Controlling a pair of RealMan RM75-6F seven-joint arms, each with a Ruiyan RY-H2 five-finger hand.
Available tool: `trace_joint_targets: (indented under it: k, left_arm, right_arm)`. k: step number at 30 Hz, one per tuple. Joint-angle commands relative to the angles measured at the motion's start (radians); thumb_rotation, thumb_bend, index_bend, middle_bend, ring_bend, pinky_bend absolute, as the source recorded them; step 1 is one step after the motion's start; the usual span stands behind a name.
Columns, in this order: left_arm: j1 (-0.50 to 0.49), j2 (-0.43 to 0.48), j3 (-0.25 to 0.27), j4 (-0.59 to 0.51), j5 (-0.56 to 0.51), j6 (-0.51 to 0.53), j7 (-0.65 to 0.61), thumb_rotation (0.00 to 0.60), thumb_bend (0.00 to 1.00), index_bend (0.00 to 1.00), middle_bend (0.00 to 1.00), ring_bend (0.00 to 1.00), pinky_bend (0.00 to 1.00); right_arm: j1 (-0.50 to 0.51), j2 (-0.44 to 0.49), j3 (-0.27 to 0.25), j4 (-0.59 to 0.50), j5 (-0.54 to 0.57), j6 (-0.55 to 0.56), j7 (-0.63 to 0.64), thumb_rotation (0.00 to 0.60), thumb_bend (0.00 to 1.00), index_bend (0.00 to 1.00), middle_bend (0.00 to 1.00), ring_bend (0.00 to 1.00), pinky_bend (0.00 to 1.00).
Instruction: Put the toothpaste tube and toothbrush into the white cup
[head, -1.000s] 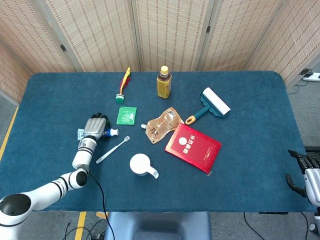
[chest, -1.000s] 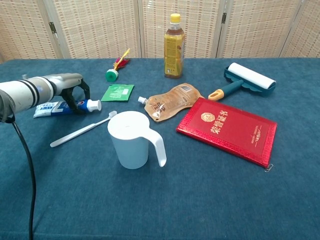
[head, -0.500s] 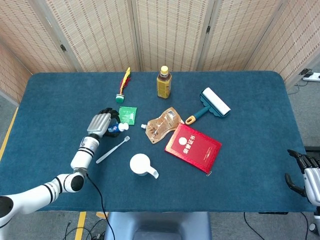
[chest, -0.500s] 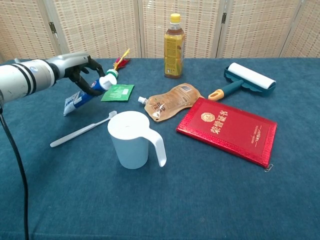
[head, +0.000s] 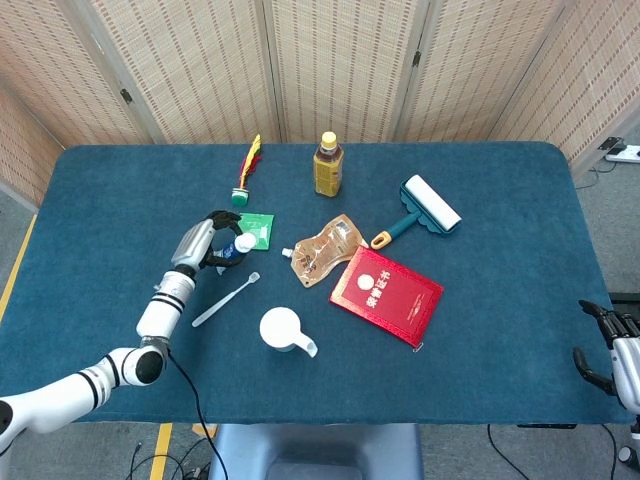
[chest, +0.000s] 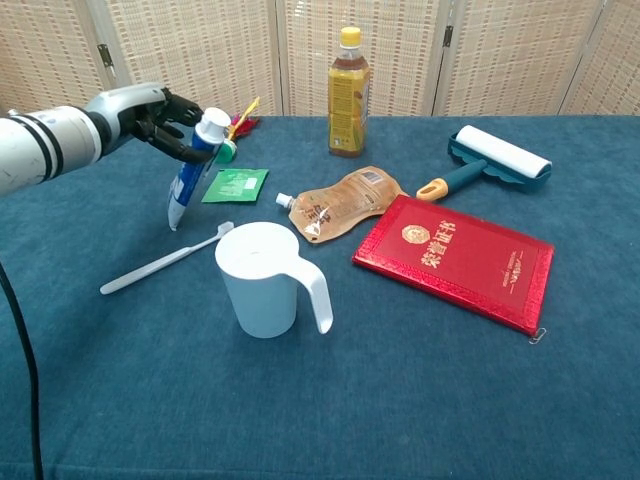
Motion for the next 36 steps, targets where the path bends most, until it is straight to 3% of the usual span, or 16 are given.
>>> trace_joint_targets:
  k: [1, 16, 19, 20, 24, 26, 29, 36]
  left_arm:
    - [0.014, 0.006, -0.006, 0.018, -0.001, -0.033, -0.049, 0.600, 0.38, 0.55, 0.24, 0.12, 0.15]
    - [0.087, 0.109, 0.043, -0.012, 0.114, -0.064, -0.175, 0.600, 0.38, 0.55, 0.24, 0.11, 0.14]
    - [0.100, 0.131, 0.061, -0.014, 0.143, -0.063, -0.185, 0.577, 0.38, 0.52, 0.24, 0.10, 0.14]
    - [0.103, 0.138, 0.068, -0.015, 0.152, -0.065, -0.187, 0.547, 0.38, 0.50, 0.23, 0.09, 0.14]
    - [0.108, 0.193, 0.106, -0.028, 0.200, -0.103, -0.190, 0.269, 0.38, 0.21, 0.14, 0.01, 0.14]
    - [0.110, 0.211, 0.113, -0.035, 0.213, -0.109, -0.195, 0.191, 0.38, 0.10, 0.10, 0.00, 0.14]
    - [0.117, 0.236, 0.121, -0.048, 0.229, -0.105, -0.204, 0.150, 0.38, 0.04, 0.09, 0.00, 0.14]
    - [0.127, 0.296, 0.165, -0.053, 0.267, -0.080, -0.126, 0.151, 0.38, 0.05, 0.08, 0.00, 0.14]
  right_arm:
    - [0.001, 0.000, 0.000, -0.002, -0.004, 0.001, 0.000, 0.600, 0.33, 0.17, 0.27, 0.24, 0.25]
    - [0.000, 0.007, 0.001, -0.022, -0.008, 0.008, -0.017, 0.600, 0.33, 0.17, 0.28, 0.24, 0.25]
    - [-0.001, 0.009, 0.001, -0.027, -0.010, 0.009, -0.020, 0.600, 0.33, 0.17, 0.28, 0.24, 0.25]
    - [-0.001, 0.009, 0.001, -0.028, -0.010, 0.010, -0.020, 0.600, 0.33, 0.17, 0.28, 0.24, 0.25]
    - [0.002, 0.012, 0.002, -0.034, -0.014, 0.009, -0.024, 0.600, 0.33, 0.17, 0.28, 0.24, 0.25]
    - [0.003, 0.014, 0.002, -0.037, -0.018, 0.011, -0.025, 0.600, 0.34, 0.17, 0.29, 0.24, 0.25]
    - [0.004, 0.015, 0.003, -0.038, -0.022, 0.015, -0.023, 0.600, 0.34, 0.17, 0.29, 0.24, 0.25]
    - [0.001, 0.014, 0.002, -0.033, -0.026, 0.022, -0.014, 0.600, 0.34, 0.17, 0.29, 0.24, 0.25]
